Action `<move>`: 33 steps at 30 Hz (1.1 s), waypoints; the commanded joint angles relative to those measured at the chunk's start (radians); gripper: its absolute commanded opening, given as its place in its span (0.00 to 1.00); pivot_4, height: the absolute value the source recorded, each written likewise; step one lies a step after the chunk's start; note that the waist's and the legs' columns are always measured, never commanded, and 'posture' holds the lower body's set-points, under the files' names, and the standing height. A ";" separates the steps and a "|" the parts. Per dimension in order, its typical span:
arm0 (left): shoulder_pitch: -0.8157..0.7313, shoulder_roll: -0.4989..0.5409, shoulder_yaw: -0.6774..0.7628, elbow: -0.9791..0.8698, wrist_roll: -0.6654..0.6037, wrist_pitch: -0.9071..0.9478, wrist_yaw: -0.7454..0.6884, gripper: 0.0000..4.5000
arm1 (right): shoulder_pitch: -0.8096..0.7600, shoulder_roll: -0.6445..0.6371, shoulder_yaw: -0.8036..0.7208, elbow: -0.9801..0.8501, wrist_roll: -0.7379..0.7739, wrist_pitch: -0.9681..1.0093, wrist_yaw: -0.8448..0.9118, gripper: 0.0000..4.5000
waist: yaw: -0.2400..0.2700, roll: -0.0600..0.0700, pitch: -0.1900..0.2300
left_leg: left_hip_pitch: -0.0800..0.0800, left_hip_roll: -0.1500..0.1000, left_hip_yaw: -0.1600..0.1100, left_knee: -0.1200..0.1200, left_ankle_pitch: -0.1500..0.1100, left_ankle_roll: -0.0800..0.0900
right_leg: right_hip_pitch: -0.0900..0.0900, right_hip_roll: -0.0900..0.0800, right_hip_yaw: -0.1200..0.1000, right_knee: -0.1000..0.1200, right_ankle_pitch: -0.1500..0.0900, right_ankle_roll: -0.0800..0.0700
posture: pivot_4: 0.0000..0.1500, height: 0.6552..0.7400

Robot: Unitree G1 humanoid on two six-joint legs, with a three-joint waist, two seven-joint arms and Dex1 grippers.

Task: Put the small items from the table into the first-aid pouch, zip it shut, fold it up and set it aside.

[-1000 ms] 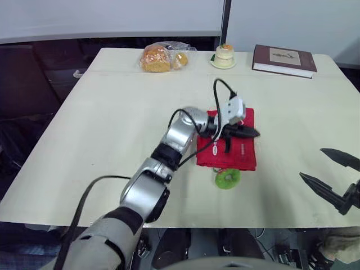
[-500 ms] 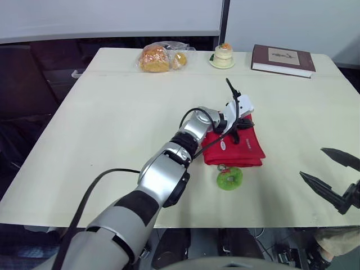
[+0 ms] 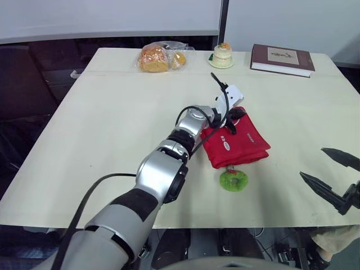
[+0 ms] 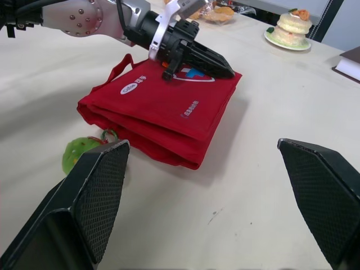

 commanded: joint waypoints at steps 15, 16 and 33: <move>0.008 0.094 0.084 -0.054 -0.035 -0.057 -0.044 0.02 | -0.024 -0.026 0.006 -0.002 0.001 0.012 -0.005 1.00 | -0.001 0.000 0.000 | 0.000 0.000 0.000 0.000 0.000 0.000 | -0.001 0.001 0.000 0.000 0.000 0.000 | 1.00 0.87; 0.010 0.107 0.092 -0.074 -0.050 -0.078 -0.094 0.02 | -0.029 -0.028 0.012 0.000 -0.001 0.014 -0.006 1.00 | 0.000 0.000 0.000 | 0.000 0.000 0.000 0.000 0.000 0.000 | -0.001 0.001 0.000 0.000 0.000 0.000 | 1.00 0.87; 0.523 0.683 0.096 -1.191 -0.462 0.525 -0.855 0.78 | -0.391 -0.147 0.296 0.215 0.009 0.317 -0.125 1.00 | -0.008 0.001 0.003 | 0.001 0.004 0.005 0.000 0.000 0.000 | -0.005 0.001 0.006 0.005 0.000 -0.001 | 1.00 0.87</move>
